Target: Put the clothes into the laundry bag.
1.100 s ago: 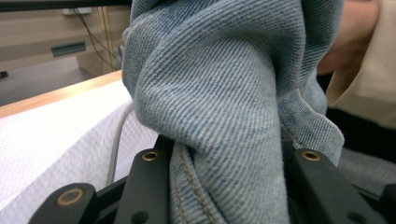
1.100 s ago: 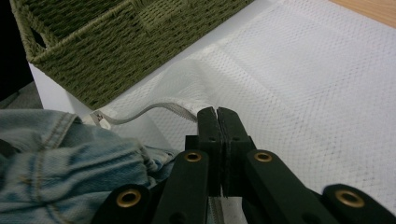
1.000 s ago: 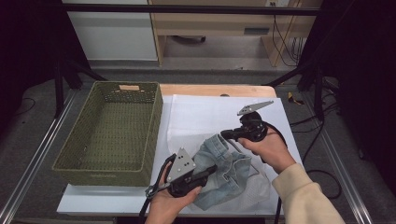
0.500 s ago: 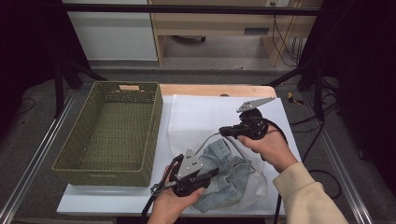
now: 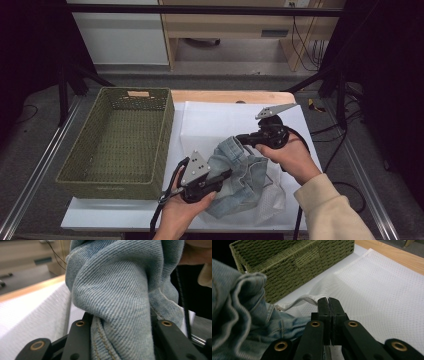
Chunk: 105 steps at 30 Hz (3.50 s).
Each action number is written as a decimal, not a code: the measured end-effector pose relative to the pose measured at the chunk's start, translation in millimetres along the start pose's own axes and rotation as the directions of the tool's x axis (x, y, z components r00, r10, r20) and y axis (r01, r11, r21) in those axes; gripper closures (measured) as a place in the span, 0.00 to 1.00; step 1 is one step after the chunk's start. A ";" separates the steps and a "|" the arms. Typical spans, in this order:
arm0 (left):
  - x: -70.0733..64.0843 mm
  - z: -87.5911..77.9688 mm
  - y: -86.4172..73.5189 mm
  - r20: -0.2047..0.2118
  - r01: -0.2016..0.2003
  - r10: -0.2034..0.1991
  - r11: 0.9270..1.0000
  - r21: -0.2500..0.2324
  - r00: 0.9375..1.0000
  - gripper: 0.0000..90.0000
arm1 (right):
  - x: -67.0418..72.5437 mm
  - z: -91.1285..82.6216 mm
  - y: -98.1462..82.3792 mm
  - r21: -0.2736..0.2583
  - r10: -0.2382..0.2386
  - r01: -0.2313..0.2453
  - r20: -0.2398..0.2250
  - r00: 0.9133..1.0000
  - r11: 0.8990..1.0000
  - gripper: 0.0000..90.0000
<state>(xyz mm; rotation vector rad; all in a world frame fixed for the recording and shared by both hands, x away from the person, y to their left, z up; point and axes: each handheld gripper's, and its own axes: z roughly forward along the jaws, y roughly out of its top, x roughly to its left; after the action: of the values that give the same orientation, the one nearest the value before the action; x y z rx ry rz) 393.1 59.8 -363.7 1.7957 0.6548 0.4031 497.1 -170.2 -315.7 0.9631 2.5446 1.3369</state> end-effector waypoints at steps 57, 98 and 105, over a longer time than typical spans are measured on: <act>29.6 54.2 -20.6 -0.193 0.097 -0.051 0.967 0.237 0.980 0.67 | 25.5 -16.6 5.0 -0.029 -0.080 0.079 -0.019 0.997 0.996 0.99; 46.9 74.6 -38.5 -0.217 0.122 -0.080 0.974 0.189 0.973 0.30 | 1.5 20.6 -18.9 0.022 0.008 -0.008 0.013 1.000 1.000 0.99; 46.2 63.5 -34.2 -0.195 0.117 -0.083 0.979 0.167 0.977 0.24 | 0.2 24.7 -16.1 0.013 0.009 -0.009 0.047 0.999 1.000 0.99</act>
<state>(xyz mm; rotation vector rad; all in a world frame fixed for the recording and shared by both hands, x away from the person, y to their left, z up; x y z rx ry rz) 457.8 47.6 -418.5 1.8979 0.9355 0.4609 498.3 -159.4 -343.0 0.9972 2.5200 1.2858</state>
